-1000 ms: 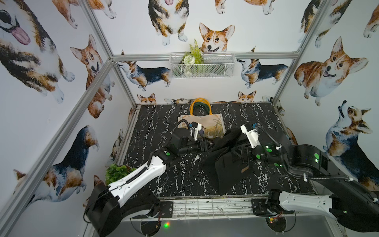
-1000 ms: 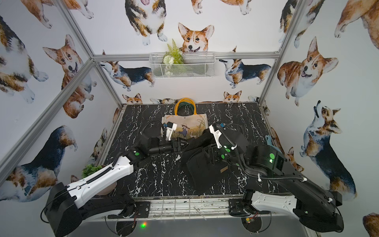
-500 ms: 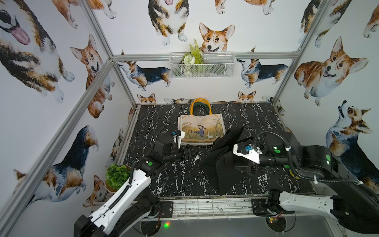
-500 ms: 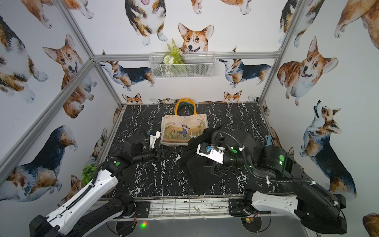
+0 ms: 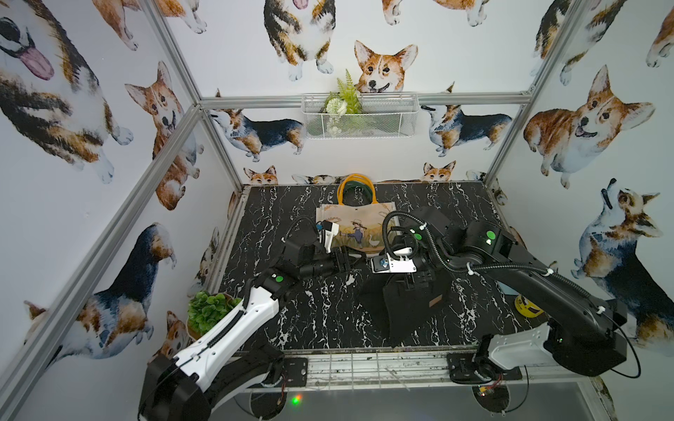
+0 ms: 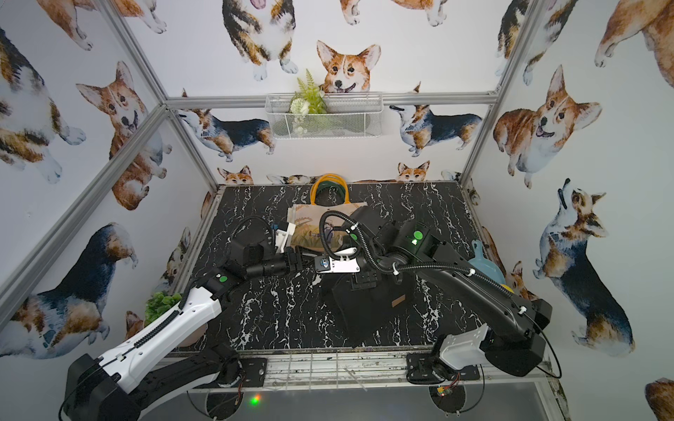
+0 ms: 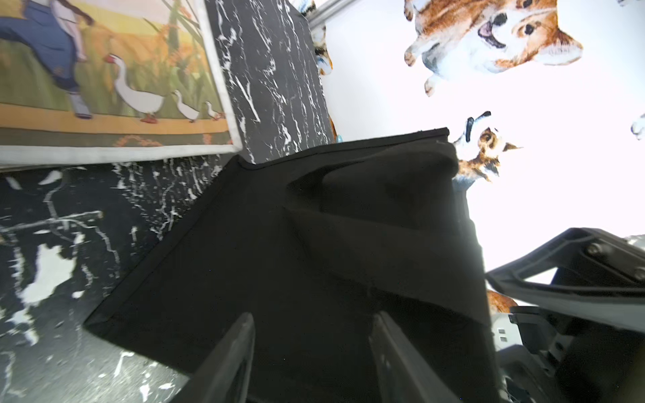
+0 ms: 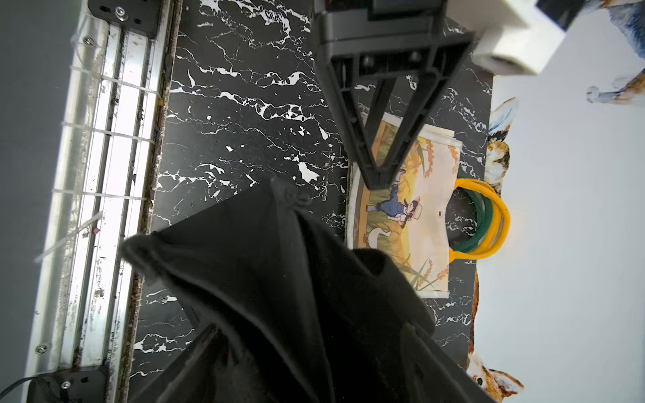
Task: Put away the canvas bag
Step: Press the canvas bag at the center of the board.
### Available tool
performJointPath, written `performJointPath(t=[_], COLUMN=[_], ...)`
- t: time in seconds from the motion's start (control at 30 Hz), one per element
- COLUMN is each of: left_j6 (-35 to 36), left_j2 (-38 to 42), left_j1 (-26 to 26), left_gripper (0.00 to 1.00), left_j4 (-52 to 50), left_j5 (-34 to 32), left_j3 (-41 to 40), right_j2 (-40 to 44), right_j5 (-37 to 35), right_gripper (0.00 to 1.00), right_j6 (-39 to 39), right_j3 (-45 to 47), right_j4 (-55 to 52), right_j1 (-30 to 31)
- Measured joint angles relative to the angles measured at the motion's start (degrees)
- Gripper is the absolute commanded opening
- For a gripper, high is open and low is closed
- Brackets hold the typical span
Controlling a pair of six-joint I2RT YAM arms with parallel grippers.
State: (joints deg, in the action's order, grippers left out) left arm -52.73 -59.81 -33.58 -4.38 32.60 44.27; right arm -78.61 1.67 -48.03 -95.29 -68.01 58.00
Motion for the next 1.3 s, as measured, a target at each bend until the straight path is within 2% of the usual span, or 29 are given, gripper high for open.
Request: performJointPath(t=[0.43,0.73,0.97,1.1,1.13,1.2,1.23,1.3], left_j6=[-1.86,-1.86,0.76,3.52,4.24,5.20,5.68,6.95], left_j2=[-5.99,-4.98,-3.41,-0.31,0.61,3.08,4.09,6.51], left_j1=[-8.20,-8.57,-8.41,-7.50,-7.19,-6.32,-5.95,-5.18], left_gripper=[0.57,0.57,0.57,0.57,0.57,0.57,0.57,0.57], left_j4=[5.33,6.12,0.33,-3.15,-4.33,-7.04,-8.11,-10.36], left_j5=[-0.44,-1.51,-2.60,-5.64,-6.14,-8.02,-8.66,-9.66], left_j3=[2.95,2.29,4.04,5.55,5.53,5.22,5.18,5.18], right_j2=[-5.70,-6.14,-7.43,-7.80,-7.89,-8.17,-8.26,-8.46], right_j5=[0.39,3.69,5.09,5.81,5.86,6.23,6.25,6.62], right_gripper=[0.81,0.76,0.64,0.45,0.36,0.10,0.03,0.00], right_j6=[-4.74,-4.55,-3.85,-2.71,-2.62,-2.01,-1.31,-0.33], right_j3=[-4.31,-3.72,-3.69,-3.91,-4.13,-4.76,-4.98,-5.77], right_j4=[-1.16,-3.76,-5.92,-7.04,-7.39,-8.11,-8.46,-9.14], right_j1=[-1.88,-2.12,-2.12,-2.12,-2.12,-2.12,-2.12,-2.12])
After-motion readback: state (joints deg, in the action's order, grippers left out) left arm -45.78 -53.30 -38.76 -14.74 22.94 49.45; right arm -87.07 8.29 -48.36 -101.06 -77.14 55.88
